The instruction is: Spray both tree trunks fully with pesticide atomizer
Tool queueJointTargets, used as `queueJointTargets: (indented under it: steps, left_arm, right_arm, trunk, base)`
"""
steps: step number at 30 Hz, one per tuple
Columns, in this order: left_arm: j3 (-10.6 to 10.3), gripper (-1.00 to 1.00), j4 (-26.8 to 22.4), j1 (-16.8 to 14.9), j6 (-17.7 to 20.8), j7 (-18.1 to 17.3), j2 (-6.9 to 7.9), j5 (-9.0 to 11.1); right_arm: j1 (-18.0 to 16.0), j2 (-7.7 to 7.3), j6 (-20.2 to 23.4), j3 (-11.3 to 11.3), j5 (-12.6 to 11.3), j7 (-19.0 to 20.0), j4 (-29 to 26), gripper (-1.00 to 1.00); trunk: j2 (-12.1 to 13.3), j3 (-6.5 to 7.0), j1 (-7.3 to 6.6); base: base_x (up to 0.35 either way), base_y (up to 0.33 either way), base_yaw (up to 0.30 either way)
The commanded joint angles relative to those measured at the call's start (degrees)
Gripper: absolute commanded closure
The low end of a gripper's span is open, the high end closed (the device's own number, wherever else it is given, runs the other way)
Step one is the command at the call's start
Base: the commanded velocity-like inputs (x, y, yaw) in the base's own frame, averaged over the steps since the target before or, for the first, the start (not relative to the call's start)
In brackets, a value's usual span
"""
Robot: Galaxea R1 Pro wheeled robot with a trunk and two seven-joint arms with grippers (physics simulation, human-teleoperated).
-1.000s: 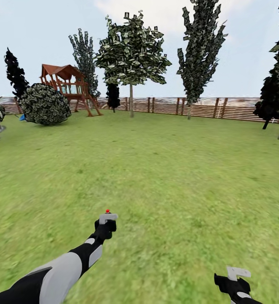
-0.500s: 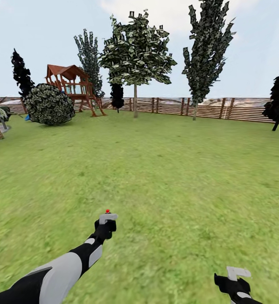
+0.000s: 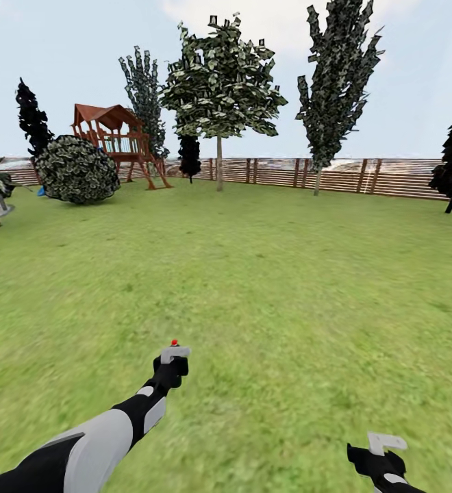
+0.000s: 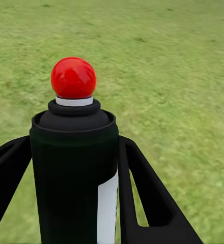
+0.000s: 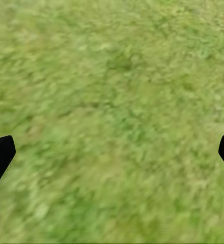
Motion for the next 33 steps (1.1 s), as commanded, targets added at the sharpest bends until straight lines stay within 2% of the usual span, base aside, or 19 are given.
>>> queueJointTargets:
  steps: [1, 33]
  left_arm:
    - [0.0, 1.00, 0.0, 0.0, 0.0, 0.0, 0.00, 0.0]
    - [0.0, 1.00, 0.0, 0.0, 0.0, 0.0, 0.00, 0.0]
  right_arm:
    - [0.0, 0.00, 0.0, 0.0, 0.0, 0.0, 0.0, -1.00]
    - [0.0, 0.02, 0.0, 0.0, 0.0, 0.0, 0.0, -1.00]
  trunk:
    - [0.0, 0.00, 0.00]
    - [0.0, 0.00, 0.00]
  base:
    - [0.350, 0.000, 0.000]
    - [0.350, 0.000, 0.000]
